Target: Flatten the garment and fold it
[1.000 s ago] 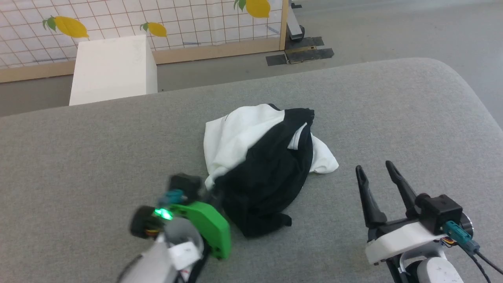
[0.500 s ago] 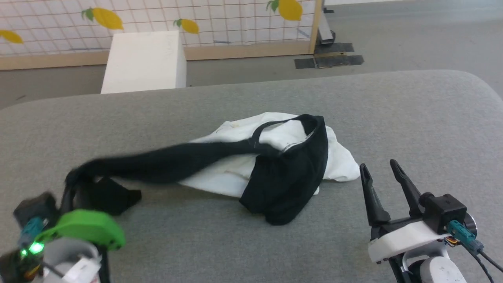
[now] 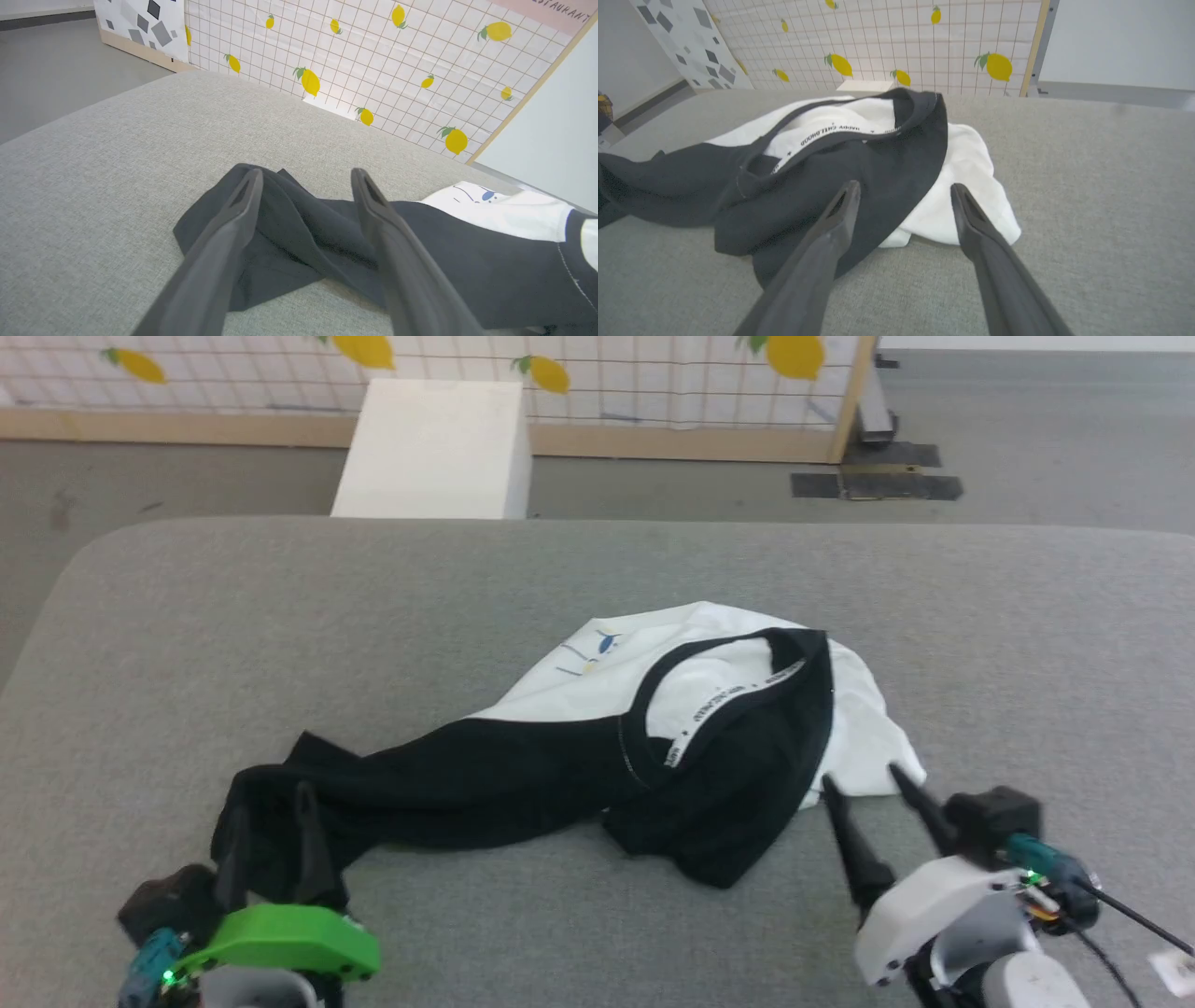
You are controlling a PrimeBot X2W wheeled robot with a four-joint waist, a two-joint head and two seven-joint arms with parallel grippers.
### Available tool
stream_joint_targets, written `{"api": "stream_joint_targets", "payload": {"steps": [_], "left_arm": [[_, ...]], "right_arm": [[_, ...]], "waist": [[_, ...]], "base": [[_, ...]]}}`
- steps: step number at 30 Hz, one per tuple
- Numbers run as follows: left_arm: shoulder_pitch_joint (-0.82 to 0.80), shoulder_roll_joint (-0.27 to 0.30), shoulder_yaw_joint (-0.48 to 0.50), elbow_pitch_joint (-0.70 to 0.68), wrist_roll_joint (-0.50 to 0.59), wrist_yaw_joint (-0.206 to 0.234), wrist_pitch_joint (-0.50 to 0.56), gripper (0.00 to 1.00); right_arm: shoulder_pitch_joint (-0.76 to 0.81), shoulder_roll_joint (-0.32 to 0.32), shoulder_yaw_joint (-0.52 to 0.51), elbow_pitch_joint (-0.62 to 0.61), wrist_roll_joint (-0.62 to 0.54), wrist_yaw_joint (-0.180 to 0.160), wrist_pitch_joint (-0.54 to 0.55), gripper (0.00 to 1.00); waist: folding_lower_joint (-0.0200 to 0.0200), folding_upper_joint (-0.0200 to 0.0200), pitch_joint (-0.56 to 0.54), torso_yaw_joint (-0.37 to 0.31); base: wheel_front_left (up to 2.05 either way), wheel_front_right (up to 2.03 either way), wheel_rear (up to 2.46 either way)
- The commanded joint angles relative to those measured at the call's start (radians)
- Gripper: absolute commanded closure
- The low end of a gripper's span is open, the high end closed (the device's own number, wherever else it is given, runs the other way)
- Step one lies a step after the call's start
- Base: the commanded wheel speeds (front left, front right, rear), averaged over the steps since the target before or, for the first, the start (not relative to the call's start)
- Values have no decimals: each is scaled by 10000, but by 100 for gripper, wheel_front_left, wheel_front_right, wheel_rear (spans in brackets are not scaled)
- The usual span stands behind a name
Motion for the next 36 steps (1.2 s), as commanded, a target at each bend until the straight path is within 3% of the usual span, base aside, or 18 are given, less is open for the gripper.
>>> {"api": "stream_joint_targets", "payload": {"steps": [1, 6, 13, 14, 15, 16, 23, 28, 32, 36], "left_arm": [[-307, -142, -59, 9, 304, -138, -161, 0], [-654, -853, -94, -156, 1290, -634, -265, 0], [-842, -1414, 121, -44, 1963, -1213, -269, 0], [-865, -1453, 181, 20, 1994, -1292, -269, 0], [-882, -1480, 216, 77, 2011, -1354, -270, 0], [-901, -1504, 259, 121, 2035, -1399, -270, 0], [-882, -1599, 502, 420, 2226, -1612, -270, 0], [-743, -1618, 555, 469, 2319, -1653, -271, 0], [-727, -1622, 559, 503, 2378, -1708, -271, 0], [-759, -1625, 529, 566, 2402, -1762, -271, 0]], "right_arm": [[-44, 5, 198, 144, 158, -15, 560, 0], [-393, 5, 556, 541, 505, -15, 2616, 0], [-982, 5, 640, 909, 613, -15, 4216, 0], [-1042, 5, 568, 905, 708, -15, 4245, 51], [-1103, 5, 601, 857, 733, -15, 4192, 64], [-1163, 5, 564, 773, 748, -15, 4013, 100], [-995, 5, -152, 77, 632, -15, 2386, 100], [-407, 5, -1810, -1159, -309, -15, 1672, 100], [17, 5, -3542, -2245, -1352, -15, 1814, 100], [434, 5, -4949, -2691, -1951, -15, 2741, 100]], "waist": [[0, -1, 189, 508], [0, -1, 475, 1071], [0, -1, 875, 1554], [0, -1, 900, 1563], [0, -1, 921, 1565], [0, -1, 931, 1555], [0, -1, 529, 1026], [0, -1, 197, 360], [0, -1, 76, -136], [0, -1, 31, -501]], "base": [[0, 0, 0], [0, 0, 0], [0, 0, 0], [0, 0, 0], [0, 0, 0], [0, 0, 0], [0, 0, 0], [0, 0, 0], [0, 0, 0], [0, 0, 0]]}}
